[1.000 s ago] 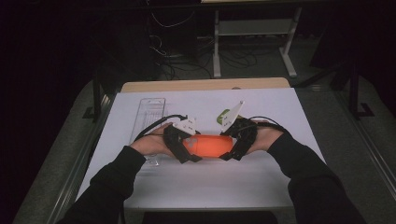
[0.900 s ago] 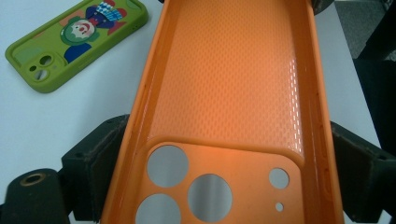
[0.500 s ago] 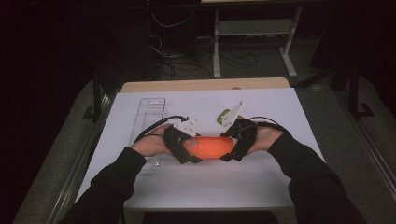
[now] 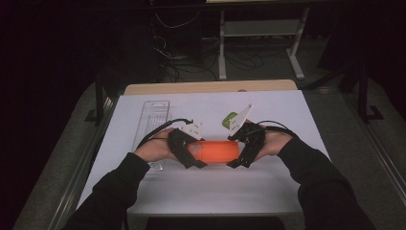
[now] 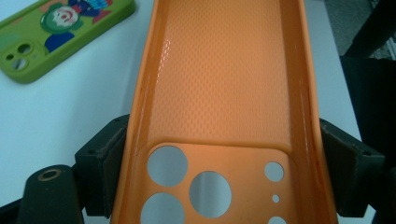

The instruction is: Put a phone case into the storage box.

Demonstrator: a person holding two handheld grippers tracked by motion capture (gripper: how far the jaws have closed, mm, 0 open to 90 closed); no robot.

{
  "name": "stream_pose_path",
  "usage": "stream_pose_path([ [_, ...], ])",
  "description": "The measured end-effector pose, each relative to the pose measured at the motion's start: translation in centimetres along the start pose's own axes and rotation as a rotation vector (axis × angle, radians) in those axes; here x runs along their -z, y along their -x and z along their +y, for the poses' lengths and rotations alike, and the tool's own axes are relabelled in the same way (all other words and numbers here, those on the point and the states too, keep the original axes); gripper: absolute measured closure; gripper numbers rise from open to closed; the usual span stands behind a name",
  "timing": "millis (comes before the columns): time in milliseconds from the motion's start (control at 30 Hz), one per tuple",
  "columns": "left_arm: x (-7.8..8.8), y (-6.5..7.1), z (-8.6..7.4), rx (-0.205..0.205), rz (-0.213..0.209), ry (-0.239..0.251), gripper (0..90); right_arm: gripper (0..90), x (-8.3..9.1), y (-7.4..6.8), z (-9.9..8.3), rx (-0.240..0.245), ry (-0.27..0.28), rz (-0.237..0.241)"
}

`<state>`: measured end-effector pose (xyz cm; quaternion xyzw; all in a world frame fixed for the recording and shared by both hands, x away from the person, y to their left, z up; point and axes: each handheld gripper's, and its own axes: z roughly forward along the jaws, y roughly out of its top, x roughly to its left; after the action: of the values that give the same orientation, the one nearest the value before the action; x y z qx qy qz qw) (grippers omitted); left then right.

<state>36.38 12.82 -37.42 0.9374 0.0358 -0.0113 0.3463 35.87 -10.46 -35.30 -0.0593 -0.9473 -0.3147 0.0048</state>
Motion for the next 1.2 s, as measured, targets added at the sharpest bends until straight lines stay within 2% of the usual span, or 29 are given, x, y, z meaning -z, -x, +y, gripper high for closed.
stream_pose_path([
  [67, 0.0, 0.0, -0.1, 0.019, 0.019, -0.019, 15.8, 0.7, 0.5, 0.2, -0.5, -0.023, 0.017, -0.035],
  [100, -0.1, 0.0, -0.1, 0.051, 0.042, -0.035, 15.8, 0.6, 0.7, 0.2, -0.7, -0.034, 0.026, -0.054],
  [133, -0.1, 0.0, -0.1, 0.051, 0.042, -0.035, 15.8, 0.6, 0.7, 0.2, -0.7, -0.034, 0.026, -0.054],
  [200, -0.2, 0.2, -0.2, 0.088, 0.078, -0.045, 15.8, 0.6, 1.3, 0.4, -1.5, -0.066, 0.072, -0.087],
  [300, -0.2, 0.3, -0.2, 0.104, 0.103, -0.052, 15.7, 0.6, 1.6, 0.4, -2.2, -0.1, 0.095, -0.121],
  [333, -0.1, 0.5, -0.1, 0.134, 0.14, -0.051, 15.8, 0.6, 1.6, 0.3, -2.5, -0.111, 0.102, -0.136],
  [367, -0.2, 0.6, -0.1, 0.156, 0.147, -0.048, 15.7, 0.6, 1.6, 0.3, -2.8, -0.13, 0.112, -0.154],
  [400, -0.2, 0.6, -0.1, 0.156, 0.147, -0.048, 15.7, 0.6, 1.7, 0.3, -3.0, -0.155, 0.121, -0.159],
  [433, -0.1, 0.8, 0.0, 0.175, 0.172, -0.058, 15.7, 0.6, 1.6, 0.2, -3.4, -0.172, 0.145, -0.182],
  [467, -0.2, 0.9, 0.1, 0.186, 0.19, -0.058, 15.7, 0.6, 1.7, 0.0, -3.5, -0.217, 0.158, -0.19],
  [500, 0.0, 0.8, 0.1, 0.176, 0.199, -0.086, 15.7, 0.5, 1.6, -0.1, -3.8, -0.25, 0.175, -0.203],
  [533, 0.0, 0.8, 0.1, 0.176, 0.199, -0.086, 15.7, 0.5, 1.6, -0.1, -3.8, -0.25, 0.175, -0.203],
  [567, 0.0, 1.0, 0.1, 0.216, 0.225, -0.087, 15.7, 0.5, 1.4, -0.3, -4.4, -0.326, 0.217, -0.213],
  [633, -0.2, 1.0, 0.0, 0.262, 0.247, -0.081, 15.7, 0.3, 1.2, -0.4, -5.0, -0.366, 0.227, -0.23],
  [667, -0.1, 0.9, 0.0, 0.256, 0.256, -0.093, 15.7, 0.0, 1.0, -0.4, -5.3, -0.373, 0.225, -0.235],
  [700, -0.2, 0.8, -0.1, 0.283, 0.257, -0.085, 15.7, 0.0, 0.9, -0.5, -5.5, -0.387, 0.218, -0.251],
  [767, -0.2, 0.7, -0.2, 0.3, 0.269, -0.079, 15.7, 0.0, 0.5, -0.7, -5.8, -0.413, 0.202, -0.291],
  [800, -0.2, 0.7, -0.2, 0.3, 0.269, -0.079, 15.7, 0.0, 0.5, -0.7, -5.8, -0.413, 0.202, -0.291],
  [833, -0.3, 0.7, -0.3, 0.327, 0.28, -0.065, 15.6, 0.0, 0.3, -0.9, -6.1, -0.44, 0.207, -0.318],
  [867, -0.3, 0.7, -0.3, 0.327, 0.28, -0.065, 15.7, 0.0, 0.3, -0.9, -6.1, -0.44, 0.207, -0.318],
  [900, -0.3, 0.6, -0.3, 0.34, 0.282, -0.064, 15.7, 0.0, 0.2, -1.0, -6.2, -0.457, 0.212, -0.317],
  [933, -0.2, 0.5, -0.3, 0.346, 0.288, -0.082, 15.6, 0.0, -0.1, -1.2, -6.4, -0.485, 0.232, -0.35],
  [967, -0.2, 0.5, -0.3, 0.346, 0.288, -0.082, 15.6, 0.0, -0.1, -1.2, -6.4, -0.485, 0.232, -0.35],
  [1000, -0.3, 0.6, -0.3, 0.351, 0.299, -0.085, 15.6, 0.0, -0.3, -1.5, -6.6, -0.516, 0.242, -0.378],
  [1067, -0.2, 0.5, -0.4, 0.359, 0.304, -0.081, 15.6, 0.0, -0.4, -1.6, -6.7, -0.52, 0.252, -0.39],
  [1100, -0.2, 0.6, -0.4, 0.372, 0.304, -0.08, 15.6, 0.0, -0.6, -1.8, -6.9, -0.558, 0.273, -0.418],
  [1133, -0.2, 0.5, -0.5, 0.374, 0.307, -0.083, 15.6, 0.0, -0.6, -1.8, -6.9, -0.558, 0.273, -0.418],
  [1167, -0.2, 0.5, -0.6, 0.384, 0.312, -0.081, 15.6, 0.0, -0.8, -2.0, -7.0, -0.597, 0.292, -0.426],
  [1200, -0.1, 0.5, -0.7, 0.392, 0.313, -0.081, 15.6, 0.0, -0.8, -2.0, -7.0, -0.597, 0.292, -0.426],
])
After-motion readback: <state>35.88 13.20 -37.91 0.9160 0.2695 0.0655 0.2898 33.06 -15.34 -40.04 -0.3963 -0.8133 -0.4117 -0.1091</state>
